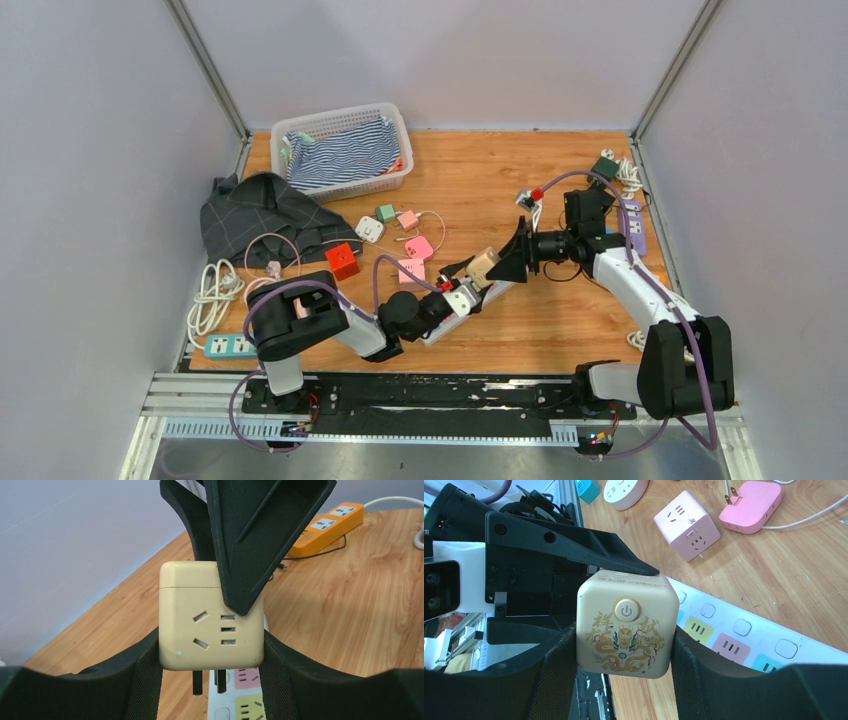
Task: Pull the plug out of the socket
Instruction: Place the plug at the center of the board.
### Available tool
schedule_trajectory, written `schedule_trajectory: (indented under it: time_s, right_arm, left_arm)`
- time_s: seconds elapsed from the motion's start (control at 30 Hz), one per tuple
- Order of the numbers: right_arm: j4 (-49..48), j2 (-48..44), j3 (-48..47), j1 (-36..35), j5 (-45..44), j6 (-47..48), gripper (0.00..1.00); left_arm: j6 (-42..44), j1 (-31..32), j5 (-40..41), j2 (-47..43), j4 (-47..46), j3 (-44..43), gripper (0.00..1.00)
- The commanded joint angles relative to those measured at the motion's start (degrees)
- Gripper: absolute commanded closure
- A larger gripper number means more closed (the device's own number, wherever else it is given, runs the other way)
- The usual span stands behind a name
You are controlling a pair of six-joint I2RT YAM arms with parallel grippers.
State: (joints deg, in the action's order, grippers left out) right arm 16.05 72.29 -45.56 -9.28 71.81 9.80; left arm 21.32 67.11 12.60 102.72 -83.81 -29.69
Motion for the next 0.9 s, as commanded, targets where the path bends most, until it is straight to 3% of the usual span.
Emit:
schedule_trajectory:
  time_s: [0.0, 0.07, 0.23, 0.4, 0.5, 0.7, 0.87]
  right_arm:
    - [1.1, 0.3, 0.1, -1.7, 1.3, 1.1, 1.00]
    - [1.7, 0.2, 0.0, -1.9, 0.3, 1.2, 0.95]
    - [2.1, -0.3, 0.0, -1.9, -0.4, 1.5, 0.52]
    - [3.7, -0.5, -0.6, -1.9, -0.6, 2.9, 0.28]
    - [5.2, -0.6, -1.1, -1.9, -0.2, 4.8, 0.01]
    - [7.6, -0.9, -2.0, -1.7, -0.1, 7.5, 0.00]
    - [8.9, -1.6, -2.4, -0.8, -1.1, 9.2, 0.00]
  left_arm:
    - [-2.4, -0.1, 2.4, -1.0, -1.7, 0.2, 1.00]
    - [-3.7, -0.1, 2.1, -1.7, -1.3, 0.8, 1.00]
    - [-6.2, -0.1, 1.6, -2.5, -2.8, 3.3, 1.00]
    - [-8.5, -0.1, 2.0, -3.7, -2.8, 6.0, 1.00]
    - [-10.5, -0.1, 2.1, -4.5, -2.5, 7.7, 1.00]
    - [-17.3, -0.9, 2.0, -6.2, -0.4, 9.9, 1.00]
    - [-29.9, -6.5, -1.4, -12.5, 7.4, 11.8, 1.00]
